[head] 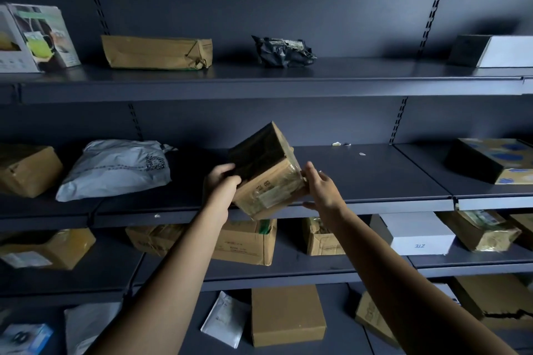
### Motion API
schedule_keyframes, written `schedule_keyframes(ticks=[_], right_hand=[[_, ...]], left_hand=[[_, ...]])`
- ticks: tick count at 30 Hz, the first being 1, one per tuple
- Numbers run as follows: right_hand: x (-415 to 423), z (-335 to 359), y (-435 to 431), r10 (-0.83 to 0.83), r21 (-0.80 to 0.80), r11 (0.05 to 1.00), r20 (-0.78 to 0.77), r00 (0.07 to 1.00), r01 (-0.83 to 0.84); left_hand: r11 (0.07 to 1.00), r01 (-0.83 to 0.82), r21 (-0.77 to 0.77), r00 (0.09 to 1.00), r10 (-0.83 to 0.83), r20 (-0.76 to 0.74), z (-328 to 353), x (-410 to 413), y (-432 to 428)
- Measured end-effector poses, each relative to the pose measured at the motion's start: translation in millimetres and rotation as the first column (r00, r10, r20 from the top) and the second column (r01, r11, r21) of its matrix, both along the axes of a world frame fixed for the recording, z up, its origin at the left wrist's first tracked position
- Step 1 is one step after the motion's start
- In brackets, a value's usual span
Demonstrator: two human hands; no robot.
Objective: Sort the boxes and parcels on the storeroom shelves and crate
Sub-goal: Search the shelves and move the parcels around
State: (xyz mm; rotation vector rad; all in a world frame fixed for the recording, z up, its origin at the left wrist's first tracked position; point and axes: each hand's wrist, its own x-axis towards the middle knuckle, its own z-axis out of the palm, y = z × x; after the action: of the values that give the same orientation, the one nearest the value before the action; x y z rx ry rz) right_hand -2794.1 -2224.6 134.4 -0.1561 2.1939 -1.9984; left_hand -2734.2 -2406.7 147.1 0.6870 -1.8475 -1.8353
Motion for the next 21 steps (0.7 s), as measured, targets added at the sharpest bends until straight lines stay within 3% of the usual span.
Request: schedule_keyframes(ticks=[3, 5, 9, 12, 17, 21], right_hand=[[0.5, 2.5, 1.4, 0.159, 0.077, 0.984, 0.031, 0.987, -0.161], [-2.4, 0.7, 1.5, 0.23, 0.122, 0.965, 0.022, 0.973, -0.231], [-12.0, -4.7, -6.0, 0.08, 0.217, 0.972, 0.046, 0.996, -0.088], [-23.8, -8.2, -9.8, -0.019, 0.388, 0.92, -0.071, 0.997, 0.045], [-40.8, -5.7, -4.7, 0.018, 0.101, 0.995, -0.033, 0.999, -0.015], [-51.2, -8.3, -1.9, 0.066, 0.129, 0.99, -0.058, 0.996, -0.058]], left_hand=[[0.998, 0.054, -0.026, 0.996, -0.055, -0.067, -0.9, 0.9, -6.0], [0.987, 0.109, -0.118, 0.994, -0.112, -0.02, -1.5, -0.3, -8.0], [0.952, 0.162, -0.259, 0.985, -0.141, 0.099, -9.5, -10.8, -8.4], [0.941, 0.067, -0.332, 0.993, -0.031, 0.112, -14.8, -23.2, -5.7], [0.946, -0.027, -0.322, 0.993, 0.063, 0.103, -13.0, -35.5, 5.6], [0.961, 0.048, -0.272, 0.99, -0.009, 0.14, -4.1, -43.6, 12.5]])
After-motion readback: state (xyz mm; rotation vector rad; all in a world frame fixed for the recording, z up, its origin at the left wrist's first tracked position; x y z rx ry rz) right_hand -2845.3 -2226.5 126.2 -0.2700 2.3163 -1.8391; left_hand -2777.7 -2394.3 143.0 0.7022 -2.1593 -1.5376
